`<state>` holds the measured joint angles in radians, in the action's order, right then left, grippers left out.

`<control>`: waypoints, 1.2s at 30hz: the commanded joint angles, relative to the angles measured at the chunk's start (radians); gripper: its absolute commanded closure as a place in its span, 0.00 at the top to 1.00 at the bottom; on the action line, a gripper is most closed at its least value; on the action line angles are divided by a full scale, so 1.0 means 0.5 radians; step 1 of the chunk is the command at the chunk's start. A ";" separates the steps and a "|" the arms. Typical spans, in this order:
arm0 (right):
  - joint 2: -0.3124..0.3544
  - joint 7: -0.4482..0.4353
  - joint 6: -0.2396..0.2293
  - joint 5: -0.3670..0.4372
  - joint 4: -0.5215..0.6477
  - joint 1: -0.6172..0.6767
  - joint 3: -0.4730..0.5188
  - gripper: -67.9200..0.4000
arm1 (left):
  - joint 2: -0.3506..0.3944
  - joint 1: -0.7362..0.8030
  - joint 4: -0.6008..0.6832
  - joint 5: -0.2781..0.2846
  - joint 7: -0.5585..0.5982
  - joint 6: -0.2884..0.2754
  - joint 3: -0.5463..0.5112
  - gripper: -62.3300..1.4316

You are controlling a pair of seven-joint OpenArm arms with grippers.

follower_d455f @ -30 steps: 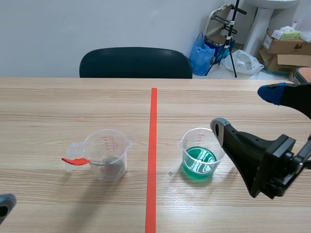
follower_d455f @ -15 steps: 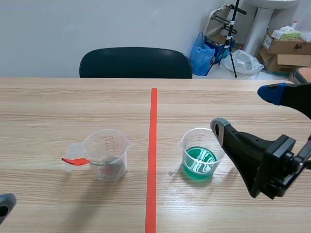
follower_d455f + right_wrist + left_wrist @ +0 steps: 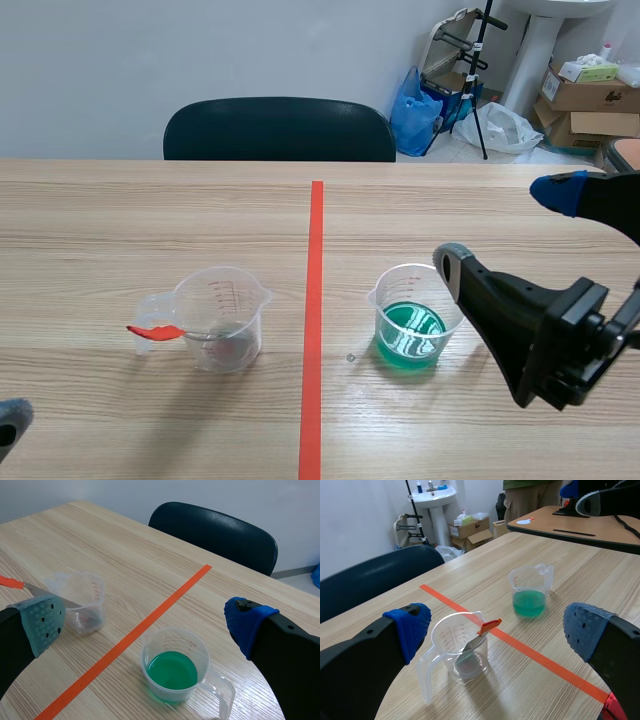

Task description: Do the redox reaction experiment

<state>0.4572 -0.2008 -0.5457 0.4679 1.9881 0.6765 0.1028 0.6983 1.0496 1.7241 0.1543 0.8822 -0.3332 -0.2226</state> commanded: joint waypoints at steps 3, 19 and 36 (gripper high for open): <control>0.010 -0.036 -0.002 0.016 0.032 -0.018 0.019 1.00 | -0.027 -0.006 0.029 0.014 0.021 0.004 0.000 0.91; 0.010 -0.016 -0.002 0.016 0.032 -0.018 0.019 1.00 | -0.028 -0.006 0.029 0.014 0.021 0.004 0.000 0.91; 0.010 -0.006 -0.001 0.015 0.032 -0.018 0.019 1.00 | -0.033 -0.006 0.029 0.013 0.021 0.004 0.000 0.91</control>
<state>0.4572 -0.1894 -0.5457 0.4679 1.9881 0.6765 0.1028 0.6979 1.0496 1.7241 0.1543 0.8822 -0.3332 -0.2226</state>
